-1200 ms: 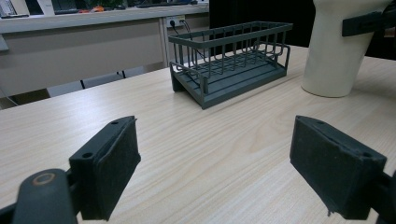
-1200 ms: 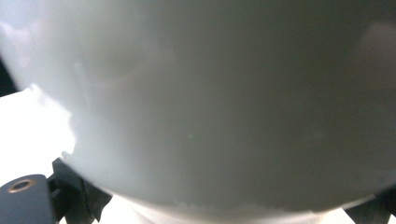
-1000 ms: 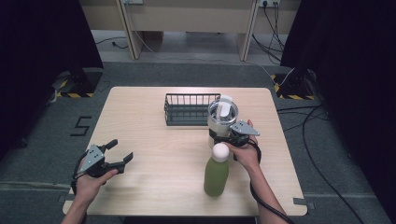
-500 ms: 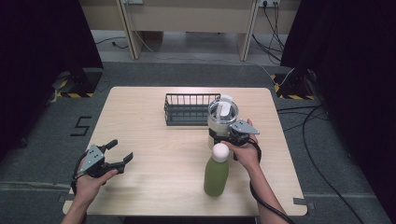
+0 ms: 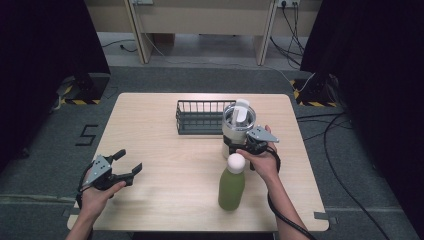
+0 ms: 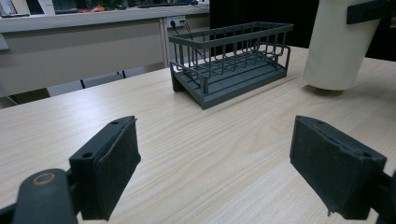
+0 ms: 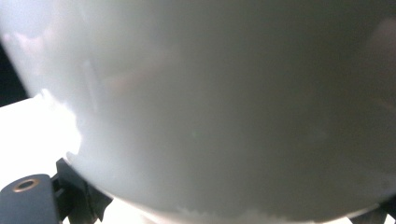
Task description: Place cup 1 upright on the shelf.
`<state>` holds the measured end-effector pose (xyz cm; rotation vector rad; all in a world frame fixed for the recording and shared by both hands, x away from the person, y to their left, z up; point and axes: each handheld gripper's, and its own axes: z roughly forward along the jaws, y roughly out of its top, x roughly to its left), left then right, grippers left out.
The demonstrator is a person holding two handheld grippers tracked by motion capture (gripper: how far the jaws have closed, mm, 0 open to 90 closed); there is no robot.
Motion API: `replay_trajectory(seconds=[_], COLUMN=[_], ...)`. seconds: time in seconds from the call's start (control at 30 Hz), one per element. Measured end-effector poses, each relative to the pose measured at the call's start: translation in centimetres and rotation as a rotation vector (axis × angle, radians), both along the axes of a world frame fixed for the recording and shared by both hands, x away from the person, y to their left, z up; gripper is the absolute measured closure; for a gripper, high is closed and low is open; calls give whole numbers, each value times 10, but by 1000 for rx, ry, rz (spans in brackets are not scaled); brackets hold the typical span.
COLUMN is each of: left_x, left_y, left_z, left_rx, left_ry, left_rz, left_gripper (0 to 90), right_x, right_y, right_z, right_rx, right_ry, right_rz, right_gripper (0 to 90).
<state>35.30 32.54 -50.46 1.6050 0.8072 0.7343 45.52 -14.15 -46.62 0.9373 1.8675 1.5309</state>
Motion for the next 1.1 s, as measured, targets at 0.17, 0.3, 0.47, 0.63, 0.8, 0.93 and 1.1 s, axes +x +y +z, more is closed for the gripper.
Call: replay_trajectory(seconds=[0.17,0.3,0.47,0.63,0.8,0.93,1.1], left_x=[0,0,0,0,0,0,0], left_y=[1,1,1,0,0,0,0], left_z=[0,0,0,0,0,0,-1], left_rx=[-5,-9,-9,-9,-9,-11,-10], left_ry=[-2,-1,-1,0,0,1,2], left_rz=[2,2,2,2,1,1,2], left_gripper=[148,148,149,149,150,150,150], right_x=[1,2,4,5,7,9,12], right_y=[1,1,2,3,3,4,4], right_z=[6,11,18,24,30,35,40], right_rx=[7,15,18,27,35,36,44], right_ry=[-11,-14,-21,-26,-31,-37,-35], right_rz=[0,1,-1,0,-3,0,-4], right_gripper=[102,102,102,102,102,103,102])
